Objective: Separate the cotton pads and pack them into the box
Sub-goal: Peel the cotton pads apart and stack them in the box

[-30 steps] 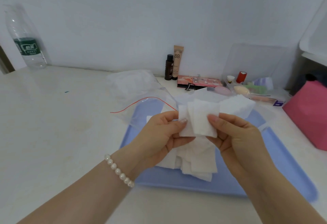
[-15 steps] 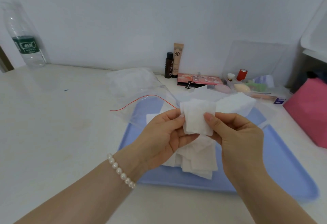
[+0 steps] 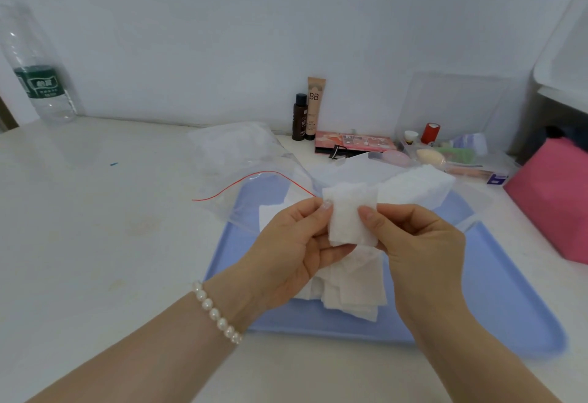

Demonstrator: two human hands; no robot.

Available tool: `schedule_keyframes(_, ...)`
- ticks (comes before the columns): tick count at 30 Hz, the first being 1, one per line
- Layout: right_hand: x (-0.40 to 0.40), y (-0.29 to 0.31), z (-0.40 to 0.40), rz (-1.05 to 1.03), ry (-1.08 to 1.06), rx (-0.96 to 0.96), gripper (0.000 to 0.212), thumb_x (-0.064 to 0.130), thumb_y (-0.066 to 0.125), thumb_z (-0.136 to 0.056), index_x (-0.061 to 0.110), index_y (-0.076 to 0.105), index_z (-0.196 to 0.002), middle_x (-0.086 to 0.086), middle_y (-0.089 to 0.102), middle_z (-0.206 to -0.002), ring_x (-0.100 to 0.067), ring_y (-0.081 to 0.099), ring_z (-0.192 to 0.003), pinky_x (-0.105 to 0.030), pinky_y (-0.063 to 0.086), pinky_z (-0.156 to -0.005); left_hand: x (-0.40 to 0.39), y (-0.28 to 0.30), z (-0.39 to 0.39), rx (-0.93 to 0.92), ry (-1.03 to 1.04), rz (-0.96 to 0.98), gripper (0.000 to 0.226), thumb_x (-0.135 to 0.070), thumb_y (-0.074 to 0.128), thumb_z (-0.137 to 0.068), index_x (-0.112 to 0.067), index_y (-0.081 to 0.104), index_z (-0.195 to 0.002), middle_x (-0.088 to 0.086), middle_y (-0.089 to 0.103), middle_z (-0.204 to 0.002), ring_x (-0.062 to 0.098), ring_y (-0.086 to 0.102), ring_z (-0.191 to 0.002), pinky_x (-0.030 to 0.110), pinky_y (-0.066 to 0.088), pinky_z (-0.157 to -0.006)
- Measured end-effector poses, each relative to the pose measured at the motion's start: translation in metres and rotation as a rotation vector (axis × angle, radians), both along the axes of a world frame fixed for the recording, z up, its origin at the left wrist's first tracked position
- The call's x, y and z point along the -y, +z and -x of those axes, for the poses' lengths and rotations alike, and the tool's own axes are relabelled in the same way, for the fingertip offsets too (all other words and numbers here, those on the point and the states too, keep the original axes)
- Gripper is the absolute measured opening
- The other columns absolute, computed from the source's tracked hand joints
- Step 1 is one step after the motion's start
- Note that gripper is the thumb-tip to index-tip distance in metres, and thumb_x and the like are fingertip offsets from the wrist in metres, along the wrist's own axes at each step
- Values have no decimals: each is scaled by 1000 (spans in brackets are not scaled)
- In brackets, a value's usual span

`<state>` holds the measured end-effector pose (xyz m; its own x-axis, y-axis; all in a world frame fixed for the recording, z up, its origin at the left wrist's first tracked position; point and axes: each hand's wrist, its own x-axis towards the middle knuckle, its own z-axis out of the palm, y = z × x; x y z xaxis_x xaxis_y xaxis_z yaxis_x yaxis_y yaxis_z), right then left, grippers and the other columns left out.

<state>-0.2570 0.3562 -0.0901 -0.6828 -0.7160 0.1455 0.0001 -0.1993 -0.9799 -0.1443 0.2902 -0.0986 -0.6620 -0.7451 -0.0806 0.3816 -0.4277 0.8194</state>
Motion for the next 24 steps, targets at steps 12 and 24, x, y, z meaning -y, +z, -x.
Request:
schedule_keyframes(12, -5, 16, 7, 132, 214, 55, 2, 12, 70, -61, 13, 68, -61, -1, 64, -53, -14, 56, -44, -21, 47, -40, 2, 0, 0, 85, 58, 88, 26, -14, 38, -98, -6, 63, -100, 7, 72, -90, 16, 70, -81, 28, 58, -75)
schedule_keyframes(24, -3, 8, 2, 10, 178, -196, 14, 2, 66, -81, 9, 60, -71, -1, 62, -51, -19, 59, -39, -24, 47, -38, -1, 2, -1, 45, 11, 52, 33, -20, 39, -96, 2, 61, -110, 18, 71, -101, 26, 70, -82, 35, 59, -76)
